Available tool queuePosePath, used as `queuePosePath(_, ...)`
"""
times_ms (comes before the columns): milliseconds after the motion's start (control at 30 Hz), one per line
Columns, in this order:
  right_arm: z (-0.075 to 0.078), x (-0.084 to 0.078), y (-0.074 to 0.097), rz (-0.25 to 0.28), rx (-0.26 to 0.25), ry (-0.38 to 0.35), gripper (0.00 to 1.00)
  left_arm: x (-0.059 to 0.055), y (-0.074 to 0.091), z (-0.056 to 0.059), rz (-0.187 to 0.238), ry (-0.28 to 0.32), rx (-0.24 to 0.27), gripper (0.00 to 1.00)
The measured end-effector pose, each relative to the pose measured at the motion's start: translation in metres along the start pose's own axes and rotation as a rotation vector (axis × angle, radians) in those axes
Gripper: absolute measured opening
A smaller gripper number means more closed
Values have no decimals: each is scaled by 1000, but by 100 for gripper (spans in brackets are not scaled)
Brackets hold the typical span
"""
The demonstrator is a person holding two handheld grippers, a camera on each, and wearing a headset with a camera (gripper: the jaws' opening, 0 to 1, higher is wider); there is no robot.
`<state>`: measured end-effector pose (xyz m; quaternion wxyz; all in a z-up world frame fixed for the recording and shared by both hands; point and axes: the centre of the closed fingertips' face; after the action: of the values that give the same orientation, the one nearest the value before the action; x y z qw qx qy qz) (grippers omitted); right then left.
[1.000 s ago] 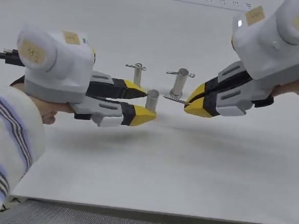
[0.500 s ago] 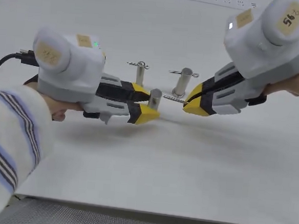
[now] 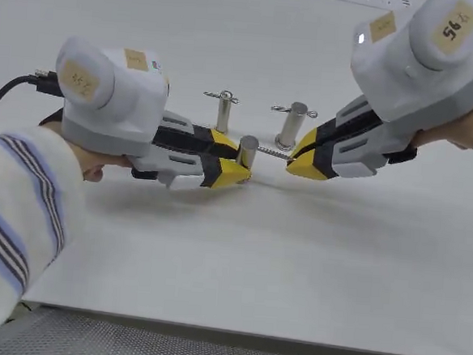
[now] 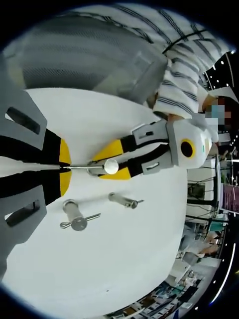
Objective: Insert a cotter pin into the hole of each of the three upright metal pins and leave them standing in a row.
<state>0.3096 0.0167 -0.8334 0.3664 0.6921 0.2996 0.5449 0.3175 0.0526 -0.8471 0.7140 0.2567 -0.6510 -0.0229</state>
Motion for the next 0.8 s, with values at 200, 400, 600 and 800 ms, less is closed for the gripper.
queuePosePath(200, -3, 6, 1, 22, 6, 20, 4, 0, 0, 1, -1, -3, -1, 12)
queuePosePath(400, -6, 15, -3, 43, 12, 27, 4, 2, -2, 2, 1, -4, -3, 12)
queuePosePath(600, -7, 26, -11, 60, 13, 24, 4, 2, -3, 2, 1, 1, -3, 12)
queuePosePath(800, -7, 31, -12, 64, 4, 15, 4, 3, -3, 1, -6, 6, 3, 12)
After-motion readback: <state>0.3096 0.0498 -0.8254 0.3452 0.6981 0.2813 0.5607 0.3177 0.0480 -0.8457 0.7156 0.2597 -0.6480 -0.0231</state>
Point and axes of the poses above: the centre of the closed fingertips' face, and the gripper's own axes: y roughly backward along the fingers, z roughly to its right, x roughly out of its top, and after that the axes turned 10 degrees about -y, right-handed
